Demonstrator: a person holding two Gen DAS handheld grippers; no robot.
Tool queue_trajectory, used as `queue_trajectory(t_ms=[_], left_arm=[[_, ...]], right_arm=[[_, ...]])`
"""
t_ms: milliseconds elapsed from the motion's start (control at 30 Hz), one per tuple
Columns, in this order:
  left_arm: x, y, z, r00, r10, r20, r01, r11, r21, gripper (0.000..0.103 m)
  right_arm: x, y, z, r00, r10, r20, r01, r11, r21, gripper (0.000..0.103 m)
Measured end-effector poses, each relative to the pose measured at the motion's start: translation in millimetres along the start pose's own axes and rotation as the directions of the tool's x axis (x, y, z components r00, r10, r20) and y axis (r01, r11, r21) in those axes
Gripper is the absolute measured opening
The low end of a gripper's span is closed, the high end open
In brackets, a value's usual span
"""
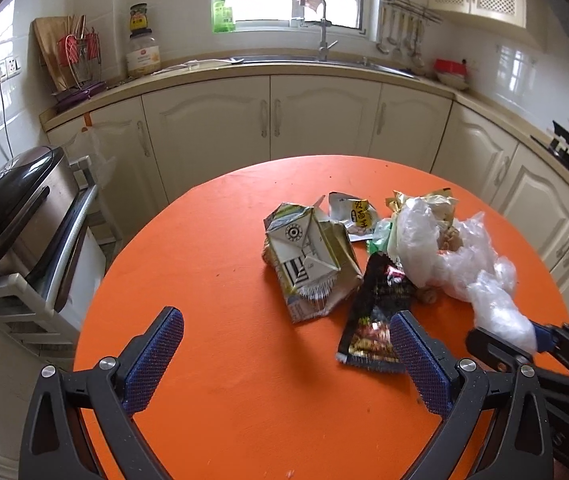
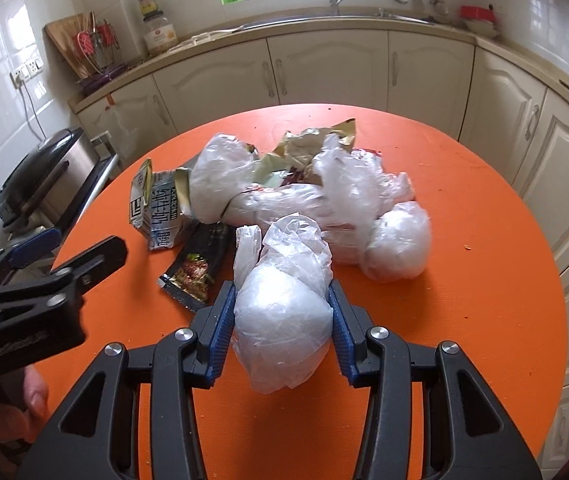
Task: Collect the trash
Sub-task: 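Grasp a white plastic bag with the right tool while the left tool grasps the printed carton, then carry both items to the blue bin and open both tools to drop them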
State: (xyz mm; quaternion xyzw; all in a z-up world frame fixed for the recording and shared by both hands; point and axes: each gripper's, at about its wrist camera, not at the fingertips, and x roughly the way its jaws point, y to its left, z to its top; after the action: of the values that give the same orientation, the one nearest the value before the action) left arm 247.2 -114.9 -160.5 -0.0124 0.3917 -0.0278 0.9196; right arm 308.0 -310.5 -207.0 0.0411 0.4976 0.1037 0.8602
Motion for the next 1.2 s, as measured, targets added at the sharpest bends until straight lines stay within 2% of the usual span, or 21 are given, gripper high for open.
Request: queue_trajectory(t_ms=[167,267,400,467,500,533,567,600,767,933,1200], left_arm=[[36,-14,18,1.0,0.026,-0.005,-0.026,1.0,-0.016,0.102],[59,-29,25,1.0,0.018,-0.022,-0.018,1.0,-0.003,0.102],[103,-41,36,0.997,0.045,-0.068,-0.045,0.999,0.014,0.101],[121,-46,42,0.996,0.017,-0.09,-0.018,1.0,-0.004,0.093],[131,-44,45,0.994,-0.021,-0.106,0.018,0.999,-0.027,0.073],[133,-45,47,0.994,-0.02,-0.104,0.017,0.999,-0.032,0.062],[134,-45,49,0.996,-0.01,-0.093,0.008,1.0,-0.02,0.06],[136,-43,51,0.995,-0.043,-0.095,0.04,0.999,-0.026,0.059],[131,-32,51,0.997,-0.051,-0.066,0.05,0.999,-0.02,0.059],[99,-24,47,0.999,-0.047,-0.002,0.047,0.999,-0.009,0.059],[32,-58,24,0.992,-0.083,0.099,0.08,0.996,0.04,0.059]], right_arm=[[-2,-6,2,1.0,0.007,0.007,-0.007,1.0,0.014,0.045],[-1,-8,4,1.0,0.013,0.012,-0.013,1.0,0.023,0.045],[0,-11,6,1.0,0.018,0.014,-0.018,0.999,0.029,0.045],[-1,-12,6,1.0,0.02,0.013,-0.02,0.999,0.028,0.045],[-1,-13,6,1.0,0.021,0.013,-0.021,0.999,0.03,0.045],[-2,-12,5,1.0,0.018,0.014,-0.019,0.999,0.03,0.045],[-3,-13,5,1.0,0.017,0.015,-0.017,0.999,0.029,0.045],[-4,-12,4,1.0,0.017,0.016,-0.018,0.999,0.03,0.045],[-14,-13,1,0.999,0.016,0.03,-0.017,0.999,0.042,0.045],[-34,-10,-3,0.998,0.015,0.06,-0.018,0.999,0.04,0.045],[-86,-7,-8,0.989,0.011,0.149,-0.017,0.999,0.039,0.045]])
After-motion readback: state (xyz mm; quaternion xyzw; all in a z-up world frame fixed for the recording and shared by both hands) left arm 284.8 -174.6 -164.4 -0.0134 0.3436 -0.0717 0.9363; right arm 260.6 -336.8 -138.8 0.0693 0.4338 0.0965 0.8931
